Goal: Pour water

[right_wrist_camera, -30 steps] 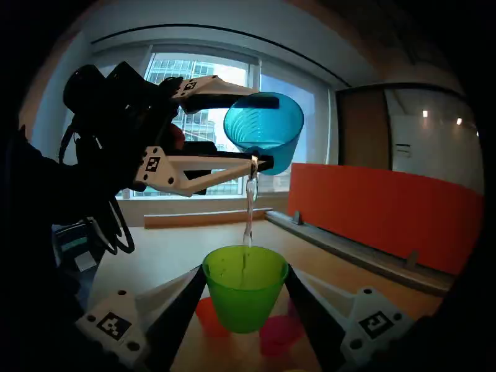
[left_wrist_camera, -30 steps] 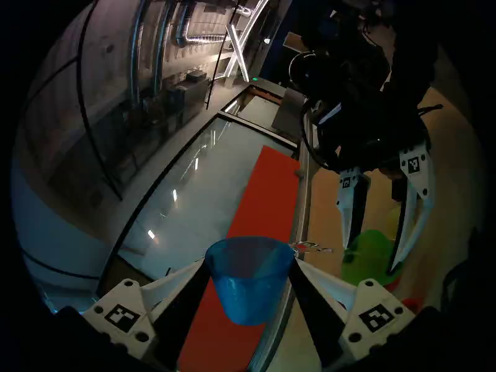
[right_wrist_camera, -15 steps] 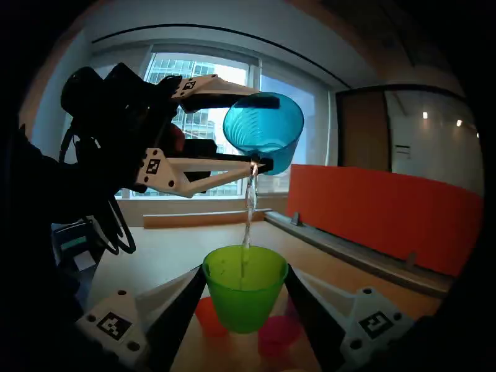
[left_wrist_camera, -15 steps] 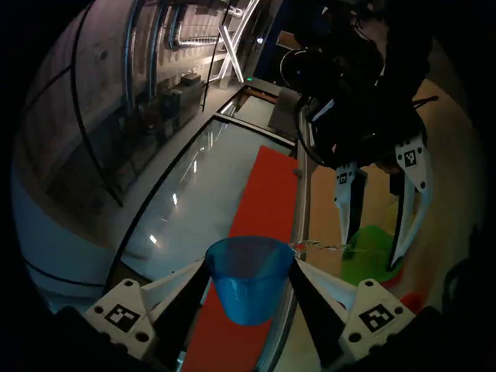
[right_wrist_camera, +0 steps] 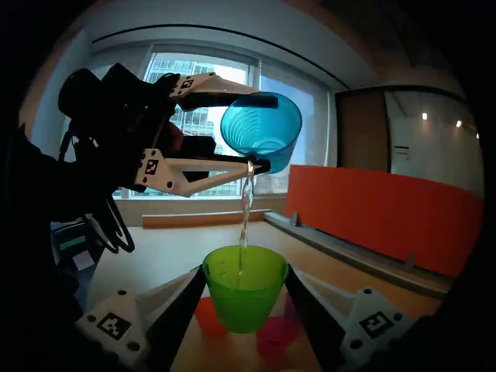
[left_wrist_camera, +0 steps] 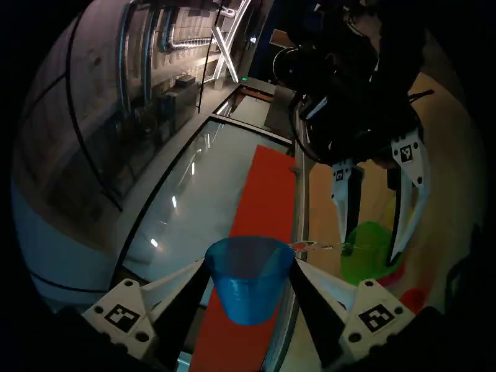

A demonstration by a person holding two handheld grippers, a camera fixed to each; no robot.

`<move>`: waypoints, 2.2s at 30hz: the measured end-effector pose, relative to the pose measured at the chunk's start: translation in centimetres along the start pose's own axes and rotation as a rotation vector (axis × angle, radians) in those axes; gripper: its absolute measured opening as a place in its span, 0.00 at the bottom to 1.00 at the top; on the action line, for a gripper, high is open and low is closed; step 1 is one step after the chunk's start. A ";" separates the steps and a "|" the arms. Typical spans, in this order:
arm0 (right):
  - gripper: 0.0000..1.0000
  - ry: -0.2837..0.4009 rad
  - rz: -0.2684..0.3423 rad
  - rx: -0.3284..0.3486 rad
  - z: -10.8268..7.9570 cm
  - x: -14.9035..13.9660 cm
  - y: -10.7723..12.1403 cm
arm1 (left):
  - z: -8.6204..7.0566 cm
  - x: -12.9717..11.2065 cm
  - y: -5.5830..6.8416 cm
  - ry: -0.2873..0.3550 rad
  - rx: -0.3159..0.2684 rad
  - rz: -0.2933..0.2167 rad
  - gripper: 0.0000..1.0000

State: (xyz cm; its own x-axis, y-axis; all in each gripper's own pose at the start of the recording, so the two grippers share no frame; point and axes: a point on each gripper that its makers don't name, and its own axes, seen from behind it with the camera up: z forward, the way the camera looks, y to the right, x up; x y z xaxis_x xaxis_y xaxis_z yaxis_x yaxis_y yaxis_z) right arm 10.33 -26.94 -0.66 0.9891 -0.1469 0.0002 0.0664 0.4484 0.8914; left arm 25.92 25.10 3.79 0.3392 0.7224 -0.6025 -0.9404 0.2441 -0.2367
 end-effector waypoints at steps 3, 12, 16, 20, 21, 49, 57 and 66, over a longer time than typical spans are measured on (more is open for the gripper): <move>0.92 0.000 -0.002 0.000 0.0 0.1 0.0 | 0.0 0.0 0.0 -0.003 -0.002 0.006 0.87; 0.92 0.002 -0.005 0.001 0.0 0.3 -0.1 | -0.2 0.2 -0.3 -0.004 0.003 0.033 0.87; 0.92 0.004 -0.005 0.001 0.1 0.3 -0.1 | -0.4 0.1 -0.3 -0.006 0.002 0.041 0.87; 0.92 0.004 -0.006 0.000 0.1 0.3 -0.1 | -0.4 0.2 -0.3 -0.007 0.002 0.047 0.87; 0.92 0.004 -0.006 0.000 0.1 0.3 -0.1 | -0.4 0.2 -0.3 -0.007 0.003 0.048 0.87; 0.92 0.016 -0.008 0.002 0.0 0.6 -0.1 | -0.5 0.6 -0.4 -0.009 0.001 0.110 0.87; 0.92 0.017 -0.011 0.003 0.0 0.7 -0.1 | -0.5 0.9 -0.5 -0.004 0.004 0.135 0.87; 0.92 0.017 -0.013 0.001 0.0 0.8 -0.2 | -0.4 1.0 -0.7 -0.001 0.013 0.152 0.86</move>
State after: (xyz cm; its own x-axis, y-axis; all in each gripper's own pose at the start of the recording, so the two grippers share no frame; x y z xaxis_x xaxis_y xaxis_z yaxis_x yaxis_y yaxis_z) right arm 11.14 -27.13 -0.80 0.9903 -0.1377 -0.0194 0.0794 0.4452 0.8919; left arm 26.92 25.38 3.04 0.1929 0.7521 -0.6301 -0.9812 0.1405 -0.1326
